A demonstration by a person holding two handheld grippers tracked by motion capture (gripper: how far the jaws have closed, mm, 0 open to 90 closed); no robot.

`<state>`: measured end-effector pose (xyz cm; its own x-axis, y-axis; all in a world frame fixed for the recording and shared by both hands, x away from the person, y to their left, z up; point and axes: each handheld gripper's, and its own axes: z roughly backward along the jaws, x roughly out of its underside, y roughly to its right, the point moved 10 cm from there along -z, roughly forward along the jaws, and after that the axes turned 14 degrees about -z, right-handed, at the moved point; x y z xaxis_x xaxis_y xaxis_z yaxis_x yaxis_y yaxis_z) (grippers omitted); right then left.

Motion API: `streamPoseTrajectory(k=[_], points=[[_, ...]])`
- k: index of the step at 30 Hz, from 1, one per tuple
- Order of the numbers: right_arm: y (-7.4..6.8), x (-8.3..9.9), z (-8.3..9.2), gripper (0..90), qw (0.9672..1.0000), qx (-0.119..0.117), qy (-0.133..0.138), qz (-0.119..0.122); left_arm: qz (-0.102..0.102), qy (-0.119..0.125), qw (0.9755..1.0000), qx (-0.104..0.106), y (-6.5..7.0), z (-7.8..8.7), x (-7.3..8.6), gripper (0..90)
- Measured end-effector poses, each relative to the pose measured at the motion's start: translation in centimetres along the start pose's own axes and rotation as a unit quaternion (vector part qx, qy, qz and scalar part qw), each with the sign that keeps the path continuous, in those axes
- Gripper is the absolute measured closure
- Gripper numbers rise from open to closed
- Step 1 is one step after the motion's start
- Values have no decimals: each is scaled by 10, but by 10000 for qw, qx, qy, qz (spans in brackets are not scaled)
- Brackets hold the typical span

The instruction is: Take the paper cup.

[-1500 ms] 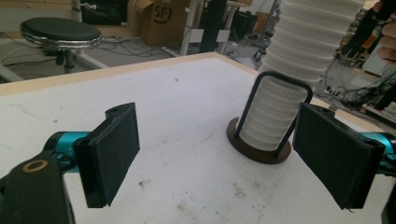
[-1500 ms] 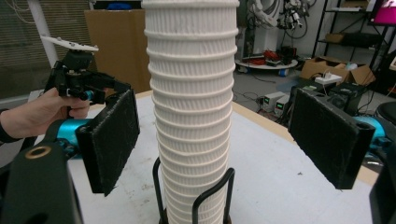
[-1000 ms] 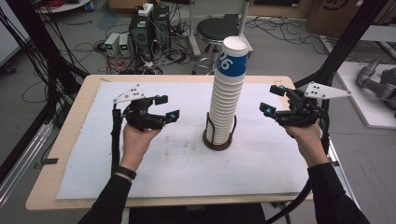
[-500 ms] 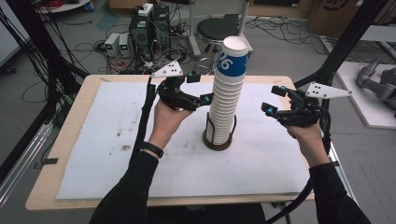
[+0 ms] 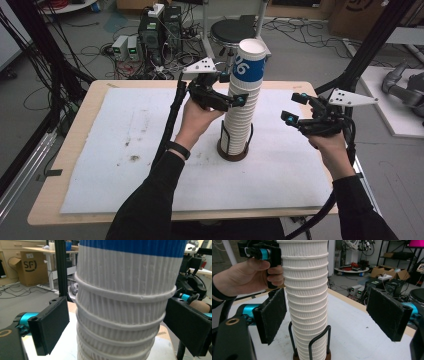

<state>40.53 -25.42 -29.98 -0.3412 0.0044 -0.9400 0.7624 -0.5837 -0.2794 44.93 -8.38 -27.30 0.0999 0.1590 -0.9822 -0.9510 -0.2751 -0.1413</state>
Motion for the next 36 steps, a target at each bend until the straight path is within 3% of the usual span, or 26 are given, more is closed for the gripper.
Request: streamPoseTrajectory(k=[9,20,27,36], points=[[-1,0,-1,168,10000,-37,-65,-1,-35,-115,9999,90,-1,-15,-3,71],[-5,-6,-1,168,9999,-70,-98,46,-24,-105,9998,143,0,-14,-3,109],[-16,-23,-8,168,9997,-215,-103,112,-27,-112,9998,134,0,-14,-3,111],[-34,-63,-24,169,9987,-495,88,57,-28,-97,9999,120,0,-14,-3,112]])
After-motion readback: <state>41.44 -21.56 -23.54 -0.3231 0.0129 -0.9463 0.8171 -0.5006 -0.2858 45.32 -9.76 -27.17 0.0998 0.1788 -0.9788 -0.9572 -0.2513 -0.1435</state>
